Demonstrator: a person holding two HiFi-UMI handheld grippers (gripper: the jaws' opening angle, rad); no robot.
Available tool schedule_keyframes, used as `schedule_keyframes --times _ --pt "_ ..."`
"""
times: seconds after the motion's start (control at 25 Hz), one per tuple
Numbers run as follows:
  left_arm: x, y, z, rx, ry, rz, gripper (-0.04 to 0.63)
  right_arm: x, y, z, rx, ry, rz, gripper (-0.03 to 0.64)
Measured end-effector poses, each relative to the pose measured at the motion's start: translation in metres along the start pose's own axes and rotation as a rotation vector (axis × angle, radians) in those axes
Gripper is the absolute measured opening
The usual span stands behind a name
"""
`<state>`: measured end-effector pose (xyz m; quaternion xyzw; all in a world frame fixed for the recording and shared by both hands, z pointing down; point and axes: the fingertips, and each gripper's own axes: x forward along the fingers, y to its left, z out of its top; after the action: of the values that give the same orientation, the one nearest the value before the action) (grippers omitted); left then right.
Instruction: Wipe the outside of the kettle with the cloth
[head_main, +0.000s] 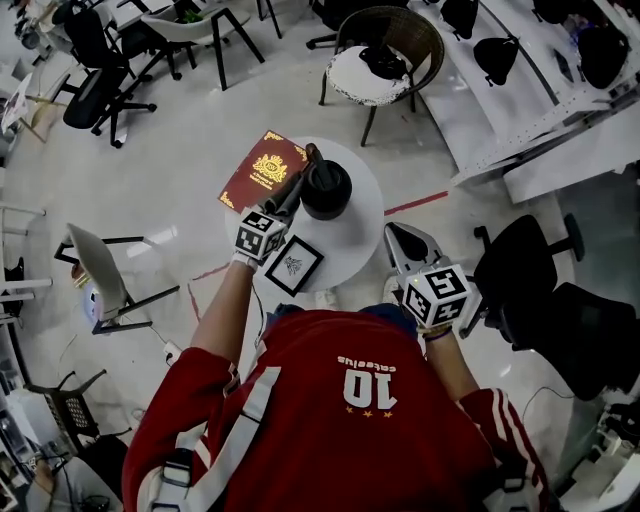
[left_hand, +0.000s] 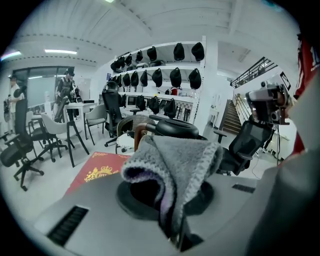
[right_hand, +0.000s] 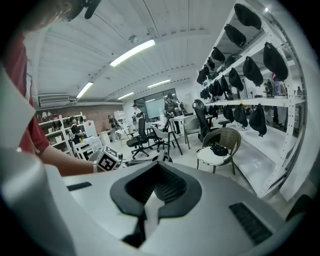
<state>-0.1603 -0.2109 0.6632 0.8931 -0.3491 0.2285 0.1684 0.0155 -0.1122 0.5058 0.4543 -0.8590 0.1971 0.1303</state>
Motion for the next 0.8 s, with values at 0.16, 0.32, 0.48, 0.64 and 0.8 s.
schedule_keyframes --times 0.16,0.32,0.48,0.64,0.8 --pt "-0.004 -0.008 -0.002 -0.028 -0.015 0.032 0.046 0.005 0.004 0.004 -0.020 0.008 0.044 0.017" --pt "-0.004 -0.011 -0.011 -0.077 -0.016 0.069 0.046 0.008 0.002 0.012 -0.045 0.017 0.086 0.017" --pt "-0.008 -0.016 -0.009 -0.103 -0.033 0.116 0.046 0.007 -0.005 0.014 -0.062 0.033 0.112 0.017" --pt "-0.006 -0.022 -0.017 -0.149 -0.041 0.149 0.046 0.006 -0.013 0.019 -0.078 0.040 0.140 0.017" --pt "-0.006 -0.032 -0.017 -0.163 -0.044 0.170 0.046 0.004 -0.019 0.022 -0.095 0.045 0.173 0.017"
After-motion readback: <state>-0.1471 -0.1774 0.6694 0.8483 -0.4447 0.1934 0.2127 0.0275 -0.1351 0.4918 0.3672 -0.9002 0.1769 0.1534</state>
